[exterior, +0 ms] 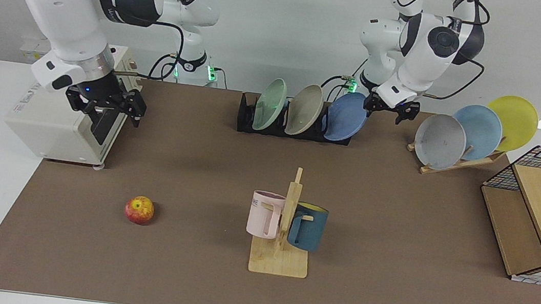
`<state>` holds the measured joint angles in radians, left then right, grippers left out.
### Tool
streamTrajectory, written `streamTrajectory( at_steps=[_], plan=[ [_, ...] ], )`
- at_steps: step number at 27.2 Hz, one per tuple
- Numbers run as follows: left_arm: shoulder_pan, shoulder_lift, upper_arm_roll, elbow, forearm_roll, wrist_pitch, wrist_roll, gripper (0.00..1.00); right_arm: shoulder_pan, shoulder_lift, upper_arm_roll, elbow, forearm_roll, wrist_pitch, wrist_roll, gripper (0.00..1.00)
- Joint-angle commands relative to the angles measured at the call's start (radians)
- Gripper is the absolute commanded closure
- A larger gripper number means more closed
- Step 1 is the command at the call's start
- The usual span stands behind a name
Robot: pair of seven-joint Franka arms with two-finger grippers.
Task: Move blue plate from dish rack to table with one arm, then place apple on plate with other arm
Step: 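Reach the left gripper to the blue plate while the right gripper approaches the apple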
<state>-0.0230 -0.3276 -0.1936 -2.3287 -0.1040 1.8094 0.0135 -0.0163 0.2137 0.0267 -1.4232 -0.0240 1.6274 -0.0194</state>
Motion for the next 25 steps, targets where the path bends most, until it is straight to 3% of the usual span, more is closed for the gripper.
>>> streamTrajectory(
  at_steps=[1, 5, 14, 18, 20, 23, 25],
  plan=[
    [-0.011, -0.062, -0.012, -0.104, -0.045, 0.041, -0.004, 0.00, 0.009, 0.105, 0.004, 0.108, -0.004, -0.012, 0.036, 0.00],
    [-0.009, -0.062, -0.043, -0.118, -0.108, 0.037, -0.004, 0.00, 0.009, 0.142, 0.004, 0.107, -0.014, 0.035, 0.036, 0.00],
    [-0.009, -0.065, -0.078, -0.129, -0.123, 0.004, -0.023, 0.01, 0.009, 0.246, 0.004, 0.109, -0.004, 0.110, 0.035, 0.00],
    [-0.006, -0.076, -0.141, -0.129, -0.149, 0.008, -0.053, 0.02, 0.012, 0.277, 0.004, 0.107, -0.008, 0.150, 0.035, 0.00],
    [-0.005, -0.076, -0.155, -0.129, -0.160, 0.016, -0.055, 0.11, 0.012, 0.294, 0.004, 0.104, -0.010, 0.172, 0.035, 0.00],
    [-0.002, -0.074, -0.156, -0.129, -0.163, 0.016, -0.053, 0.44, 0.009, 0.320, 0.002, 0.102, -0.011, 0.206, 0.035, 0.00],
    [0.000, -0.073, -0.156, -0.127, -0.163, 0.019, -0.050, 0.59, 0.010, 0.334, 0.002, 0.104, -0.013, 0.226, 0.035, 0.00]
  ],
)
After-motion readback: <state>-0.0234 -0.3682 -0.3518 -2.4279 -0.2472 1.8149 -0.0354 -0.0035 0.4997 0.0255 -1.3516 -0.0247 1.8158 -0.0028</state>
